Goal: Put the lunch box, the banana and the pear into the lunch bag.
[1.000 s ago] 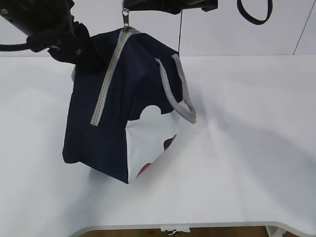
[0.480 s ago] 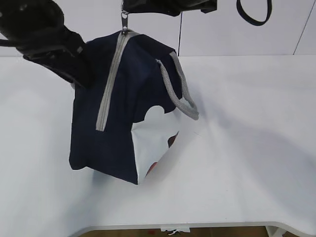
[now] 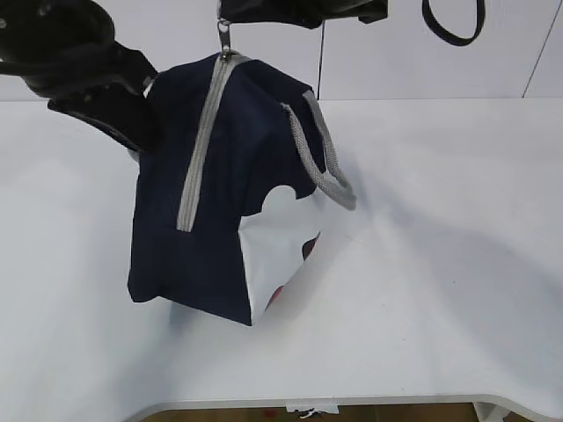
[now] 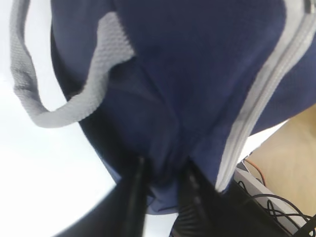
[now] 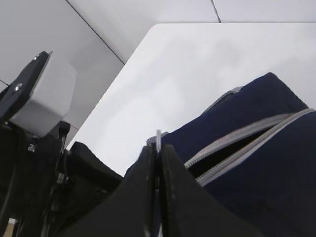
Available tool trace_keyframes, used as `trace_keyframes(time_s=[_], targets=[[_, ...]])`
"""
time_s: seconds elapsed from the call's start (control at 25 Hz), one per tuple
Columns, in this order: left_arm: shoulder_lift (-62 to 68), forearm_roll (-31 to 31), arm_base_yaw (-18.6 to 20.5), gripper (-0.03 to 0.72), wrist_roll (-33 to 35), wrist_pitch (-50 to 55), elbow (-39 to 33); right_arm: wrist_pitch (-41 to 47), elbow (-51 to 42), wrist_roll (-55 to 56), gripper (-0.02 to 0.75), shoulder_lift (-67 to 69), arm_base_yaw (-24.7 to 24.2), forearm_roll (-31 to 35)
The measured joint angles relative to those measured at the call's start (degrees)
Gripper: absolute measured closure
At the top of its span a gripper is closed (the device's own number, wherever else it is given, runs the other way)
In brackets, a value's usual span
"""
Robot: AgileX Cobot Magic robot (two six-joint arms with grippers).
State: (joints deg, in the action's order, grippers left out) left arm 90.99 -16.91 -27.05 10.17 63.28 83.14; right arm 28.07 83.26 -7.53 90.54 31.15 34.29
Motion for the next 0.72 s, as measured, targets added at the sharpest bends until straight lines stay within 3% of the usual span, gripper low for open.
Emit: trace_keyframes(time_s=[0.08, 0.16, 0.4, 0.56, 0.72], targets=[[0.0, 0.0, 0.0, 0.66, 0.0, -0.18, 0.0, 0.0, 0.0, 0.0, 0.737, 0.0, -0.1, 0.22], [0.0, 0.0, 0.0, 0.687, 0.17, -0.28, 0.0, -0.23, 0.0, 0.0, 0.737, 0.06, -0.1, 0.62], [0.25, 1.18, 0.0, 0.692, 8.79, -0.62, 0.0, -0.82, 0.0, -0.1, 0.737, 0.19, -0.1, 1.19], [-0.59, 4.67, 0.0, 0.693, 17.57, 1.11, 0.11, -1.09, 0.0, -0.1, 0.737, 0.28, -0.1, 1.32], [-1.86, 7.92, 0.0, 0.694, 21.95, 1.77, 0.2, -1.09, 0.0, -0.1, 0.737, 0.28, 0.0, 1.65]])
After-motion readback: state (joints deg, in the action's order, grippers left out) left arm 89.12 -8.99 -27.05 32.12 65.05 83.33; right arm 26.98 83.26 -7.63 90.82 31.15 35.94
